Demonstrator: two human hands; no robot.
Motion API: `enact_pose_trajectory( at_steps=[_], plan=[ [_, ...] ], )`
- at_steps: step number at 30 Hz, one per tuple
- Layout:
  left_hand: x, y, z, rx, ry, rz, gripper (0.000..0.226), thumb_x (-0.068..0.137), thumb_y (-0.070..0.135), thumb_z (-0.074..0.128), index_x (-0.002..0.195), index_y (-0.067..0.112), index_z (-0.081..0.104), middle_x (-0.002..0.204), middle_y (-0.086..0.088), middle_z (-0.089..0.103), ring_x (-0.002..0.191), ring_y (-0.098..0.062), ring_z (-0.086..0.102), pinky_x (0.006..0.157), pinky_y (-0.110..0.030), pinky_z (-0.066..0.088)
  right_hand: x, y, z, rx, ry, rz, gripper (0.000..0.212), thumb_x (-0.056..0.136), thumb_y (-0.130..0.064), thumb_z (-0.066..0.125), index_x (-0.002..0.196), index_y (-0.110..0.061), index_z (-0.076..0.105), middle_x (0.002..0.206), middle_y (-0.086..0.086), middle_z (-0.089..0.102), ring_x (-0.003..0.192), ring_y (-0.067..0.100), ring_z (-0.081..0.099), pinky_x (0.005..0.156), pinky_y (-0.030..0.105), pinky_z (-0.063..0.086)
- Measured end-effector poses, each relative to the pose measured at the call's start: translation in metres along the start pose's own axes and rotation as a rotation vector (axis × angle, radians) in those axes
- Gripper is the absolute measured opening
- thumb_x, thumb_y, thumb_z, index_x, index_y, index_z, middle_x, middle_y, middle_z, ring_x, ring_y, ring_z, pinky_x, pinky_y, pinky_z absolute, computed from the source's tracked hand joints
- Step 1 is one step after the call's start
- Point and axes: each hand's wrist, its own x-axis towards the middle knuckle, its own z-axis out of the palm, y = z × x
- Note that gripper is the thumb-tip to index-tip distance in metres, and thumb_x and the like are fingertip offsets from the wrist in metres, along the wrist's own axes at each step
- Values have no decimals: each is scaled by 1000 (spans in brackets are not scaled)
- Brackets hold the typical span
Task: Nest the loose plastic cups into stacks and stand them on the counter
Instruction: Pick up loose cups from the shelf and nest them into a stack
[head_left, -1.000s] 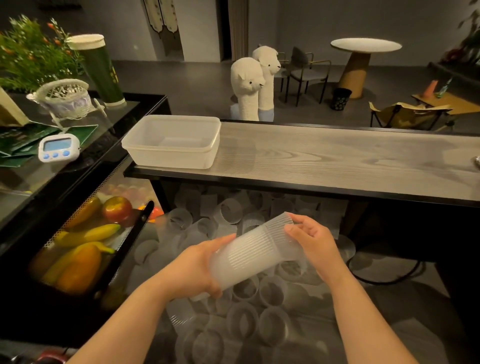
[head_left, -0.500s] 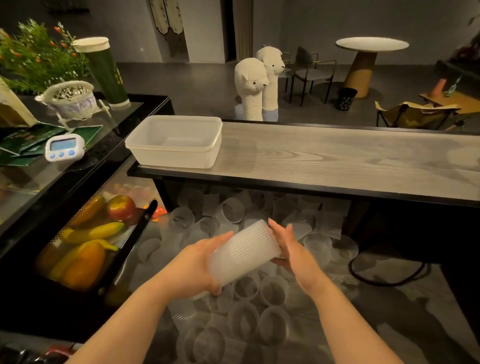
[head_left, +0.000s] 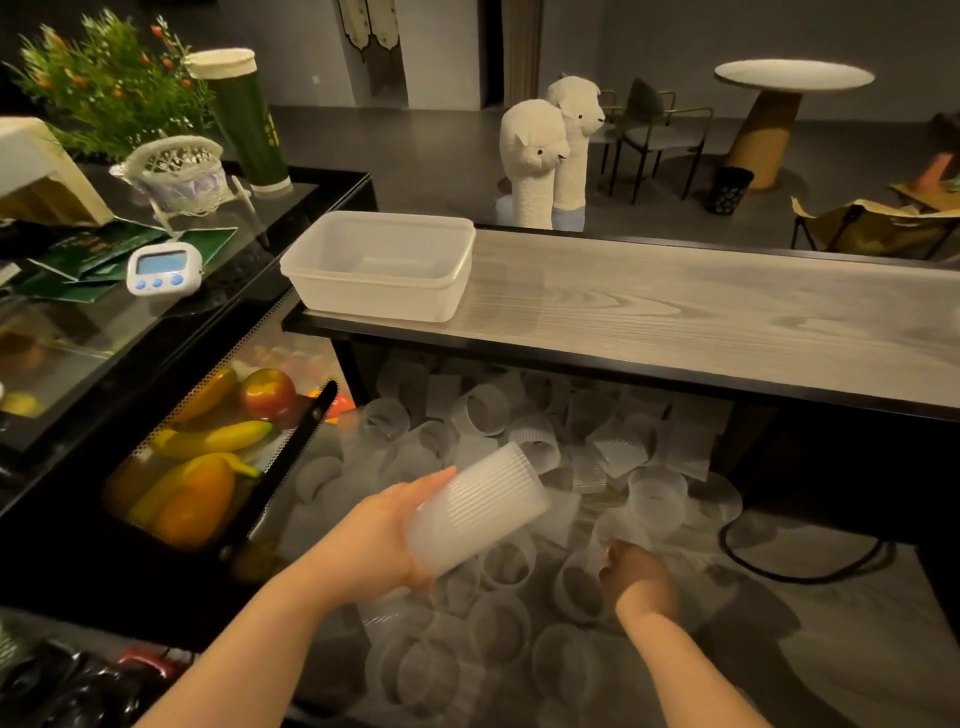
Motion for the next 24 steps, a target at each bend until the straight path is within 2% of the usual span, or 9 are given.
enact_pose_trajectory(
  at_steps=[2,4,6,9,12,14,16,20,24],
  plan=[
    [2,0,2,-3,-17,2,115,61,31,85,148,54,13,139,20,40,120,-8,43,101,-31,44,-8,4,-14,90,44,44,14,93,-20,56,100,-22,69,107,5,69,94,24,63,77,28,47],
    [3,3,4,7,-44,7,115,61,30,84,148,54,13,139,20,39,119,-7,42,102,-32,45,-14,6,-30,156,81,73,12,93,-17,57,86,-26,61,95,0,64,85,21,59,80,32,49],
    [6,9,6,20,-74,20,115,62,29,84,149,53,13,140,20,39,119,-6,41,102,-32,45,-25,6,-47,272,192,-27,10,90,-16,63,82,-22,60,86,-3,64,81,18,61,76,36,53],
    [9,21,8,47,-127,60,115,63,25,83,149,53,13,140,20,36,117,-6,39,100,-31,45,-41,-4,-79,576,259,-106,10,85,-30,72,83,-22,68,78,-2,69,74,17,65,65,35,56],
    [10,31,7,35,-148,102,111,64,21,80,147,56,16,138,25,36,115,-2,39,96,-27,45,-44,-18,-101,786,175,-127,6,85,-16,72,84,-18,68,81,6,70,72,20,65,64,33,55],
    [8,38,3,18,-168,140,109,63,20,79,146,58,19,137,27,36,116,-1,41,95,-25,46,-45,-24,-109,777,100,-188,13,83,-6,73,83,-18,70,81,9,72,74,25,67,67,40,56],
    [6,45,-3,-29,-188,147,109,61,18,79,143,62,21,135,29,36,115,-4,45,93,-28,50,-49,-28,-112,698,52,-254,19,80,-2,73,83,-21,72,83,6,73,80,24,67,70,40,56],
    [2,55,-8,-62,-203,169,109,59,19,79,136,71,23,135,30,36,116,-7,45,89,-32,55,-52,-34,-114,488,55,-382,15,78,-12,78,88,-21,71,86,-4,69,81,15,64,64,18,51],
    [1,61,-10,-53,-190,201,110,60,14,79,138,69,22,131,33,36,114,-4,45,86,-27,56,-51,-38,-99,319,8,-516,14,83,-13,70,90,-25,68,88,-6,67,83,14,63,71,27,54]
  ],
)
